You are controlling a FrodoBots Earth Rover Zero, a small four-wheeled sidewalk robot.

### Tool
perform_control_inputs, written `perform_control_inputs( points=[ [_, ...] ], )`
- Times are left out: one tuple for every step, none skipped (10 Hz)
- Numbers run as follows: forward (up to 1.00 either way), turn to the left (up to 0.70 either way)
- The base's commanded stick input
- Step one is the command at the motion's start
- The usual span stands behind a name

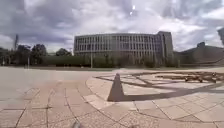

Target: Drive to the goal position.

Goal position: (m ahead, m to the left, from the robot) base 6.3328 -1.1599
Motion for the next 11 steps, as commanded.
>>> perform_control_inputs(
  points=[
    [0.7,0.0],
    [0.7,0.0],
    [0.7,0.0],
    [0.7,0.0],
    [0.7,0.0],
    [0.7,0.0],
    [0.7,0.0],
    [0.7,0.0],
    [0.7,0.0],
    [0.7,0.0],
    [0.7,0.0]
  ],
)
